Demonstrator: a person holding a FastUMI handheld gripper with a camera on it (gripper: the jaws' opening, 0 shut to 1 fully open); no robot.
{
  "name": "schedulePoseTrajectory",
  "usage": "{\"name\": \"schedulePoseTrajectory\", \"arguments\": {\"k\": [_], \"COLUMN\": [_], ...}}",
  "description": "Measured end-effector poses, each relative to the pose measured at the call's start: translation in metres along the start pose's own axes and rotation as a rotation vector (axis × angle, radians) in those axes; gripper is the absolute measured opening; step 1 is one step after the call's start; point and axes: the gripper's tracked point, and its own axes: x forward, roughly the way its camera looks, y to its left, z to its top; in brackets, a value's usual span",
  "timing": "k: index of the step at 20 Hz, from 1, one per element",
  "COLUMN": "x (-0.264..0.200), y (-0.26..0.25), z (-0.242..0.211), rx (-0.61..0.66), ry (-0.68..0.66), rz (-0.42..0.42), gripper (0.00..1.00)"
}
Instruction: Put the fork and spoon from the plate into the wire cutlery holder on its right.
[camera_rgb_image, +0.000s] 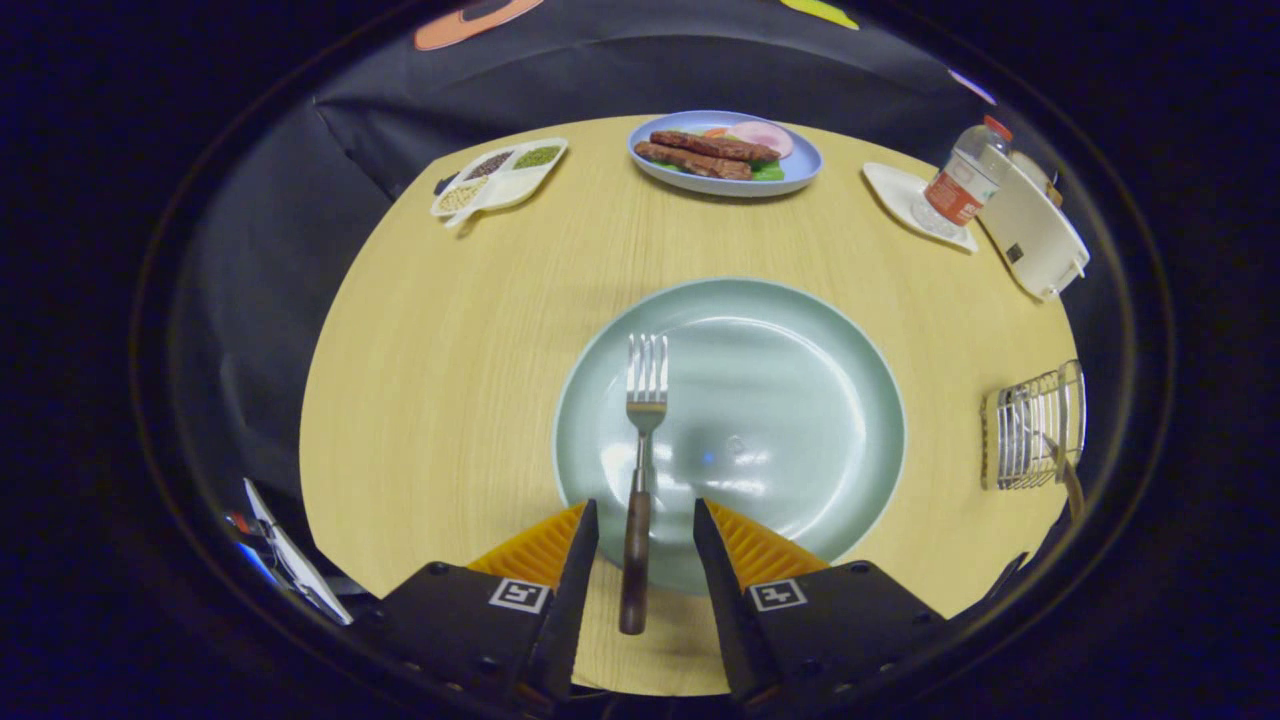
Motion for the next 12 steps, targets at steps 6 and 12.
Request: {"name": "schedulePoseTrajectory", "arguments": {"k": [6, 12], "x": [0.024, 0.028], "y": [-0.004, -0.002], "z": [-0.007, -0.006], "rx": [0.03, 0.035], "ry": [0.053, 0.041], "rz": [-0.046, -0.053], "gripper": [0.35, 0.08]}}
